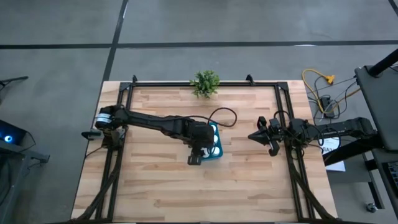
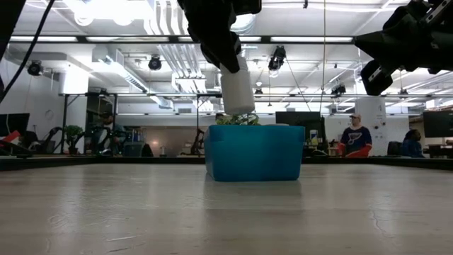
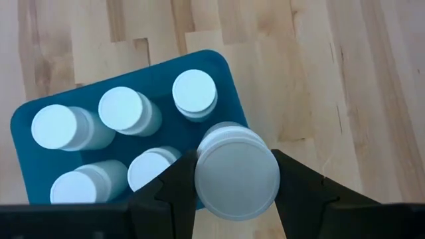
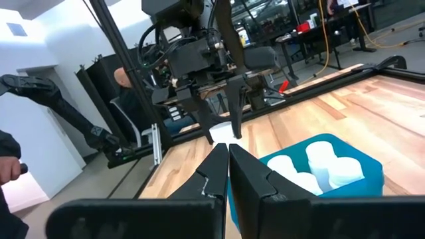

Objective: Pick and place pill bottles into a basket
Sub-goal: Put the white medicine bottle into the blue bin

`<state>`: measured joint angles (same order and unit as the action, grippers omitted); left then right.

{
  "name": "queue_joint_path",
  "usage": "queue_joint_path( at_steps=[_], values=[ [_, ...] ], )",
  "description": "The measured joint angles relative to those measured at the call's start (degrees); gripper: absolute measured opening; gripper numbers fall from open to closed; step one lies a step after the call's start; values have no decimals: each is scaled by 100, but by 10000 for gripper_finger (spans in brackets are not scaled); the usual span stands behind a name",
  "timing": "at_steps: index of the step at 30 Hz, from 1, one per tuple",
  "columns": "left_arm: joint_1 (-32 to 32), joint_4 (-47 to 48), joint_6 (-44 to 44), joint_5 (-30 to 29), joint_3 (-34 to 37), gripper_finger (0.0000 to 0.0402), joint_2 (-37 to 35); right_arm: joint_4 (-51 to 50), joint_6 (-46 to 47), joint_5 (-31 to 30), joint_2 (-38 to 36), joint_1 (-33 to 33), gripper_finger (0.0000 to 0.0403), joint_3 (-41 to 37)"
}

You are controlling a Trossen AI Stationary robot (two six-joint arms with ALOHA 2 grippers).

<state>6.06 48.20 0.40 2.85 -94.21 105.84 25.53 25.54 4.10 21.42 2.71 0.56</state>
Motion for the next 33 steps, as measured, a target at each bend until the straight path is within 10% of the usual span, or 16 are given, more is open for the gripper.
queue_joint_path(
  at_steps=[33],
  values=[
    [14, -133, 197, 116, 199, 145, 352, 1, 42, -83, -3, 1, 8, 0]
  ],
)
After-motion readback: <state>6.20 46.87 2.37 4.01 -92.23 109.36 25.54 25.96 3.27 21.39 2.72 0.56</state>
